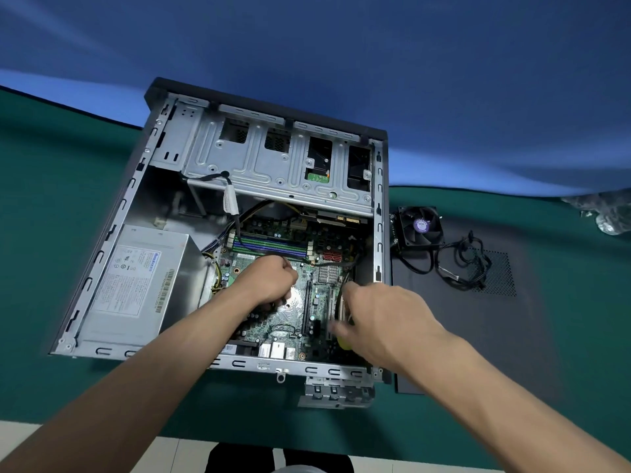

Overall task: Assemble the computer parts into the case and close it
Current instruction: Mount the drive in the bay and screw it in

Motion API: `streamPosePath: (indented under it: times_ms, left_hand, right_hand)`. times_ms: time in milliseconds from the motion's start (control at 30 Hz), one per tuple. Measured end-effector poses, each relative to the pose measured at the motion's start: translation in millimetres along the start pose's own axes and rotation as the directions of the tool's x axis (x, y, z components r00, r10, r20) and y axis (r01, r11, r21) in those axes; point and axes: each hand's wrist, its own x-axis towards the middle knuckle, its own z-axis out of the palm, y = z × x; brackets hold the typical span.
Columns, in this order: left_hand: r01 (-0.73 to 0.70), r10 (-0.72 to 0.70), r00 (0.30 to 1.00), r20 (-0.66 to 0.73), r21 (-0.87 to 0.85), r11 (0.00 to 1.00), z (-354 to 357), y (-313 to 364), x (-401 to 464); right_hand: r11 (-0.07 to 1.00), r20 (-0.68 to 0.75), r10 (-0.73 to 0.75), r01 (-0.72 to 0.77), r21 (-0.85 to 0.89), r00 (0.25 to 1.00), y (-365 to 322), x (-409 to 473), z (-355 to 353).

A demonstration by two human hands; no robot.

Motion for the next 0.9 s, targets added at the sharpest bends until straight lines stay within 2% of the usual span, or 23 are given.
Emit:
streamPosePath:
  times_ms: [67, 200, 300, 467, 600, 767, 800, 900]
  left_hand:
    - [-0.004, 0.004, 1.000, -0.010, 0.009, 1.000, -0.3, -0.7, 0.0]
    - [0.011, -0.011, 1.000, -0.006, 0.008, 1.000, 0.5, -2.4, 2.0]
    - [0.025, -0.025, 1.000, -0.013, 0.009, 1.000, 0.9, -4.0, 3.9]
    - [0.041, -0.041, 0.999, -0.009, -0.010, 0.999, 1.2, -4.8, 4.9]
    - [0.040, -0.040, 0.999, -0.014, -0.030, 0.999, 1.2, -4.3, 4.3]
    - [0.039, -0.040, 0.999, -0.012, -0.024, 0.999, 0.5, -2.8, 2.6]
    - [0.039, -0.040, 0.999, -0.014, -0.022, 0.999, 0.7, -3.0, 2.6]
    - [0.034, -0.034, 0.999, -0.017, -0.029, 0.999, 1.8, -3.0, 2.6]
  right_hand:
    - [1.000, 0.032, -0.010, 0.009, 0.016, 0.999, -0.4, -1.6, -1.1]
    - [1.000, -0.029, 0.001, -0.002, -0.021, 1.000, -1.0, -1.7, 0.6]
    - [1.000, 0.035, -0.009, 0.009, -0.010, 0.999, -3.7, -2.2, -0.7]
    - [0.998, 0.001, 0.015, -0.015, -0.057, 1.000, -5.0, 0.6, 0.9]
    - [0.999, 0.130, -0.011, 0.006, 0.044, 0.991, -3.5, -1.2, -6.0]
    - [0.998, 0.027, 0.005, -0.003, -0.061, 1.000, -11.1, 4.3, -3.1]
    - [0.999, 0.033, 0.011, -0.009, -0.052, 0.999, -11.0, 6.2, -5.1]
    - [0.996, 0.179, -0.009, -0.007, 0.087, 0.984, -8.4, 11.4, -12.7]
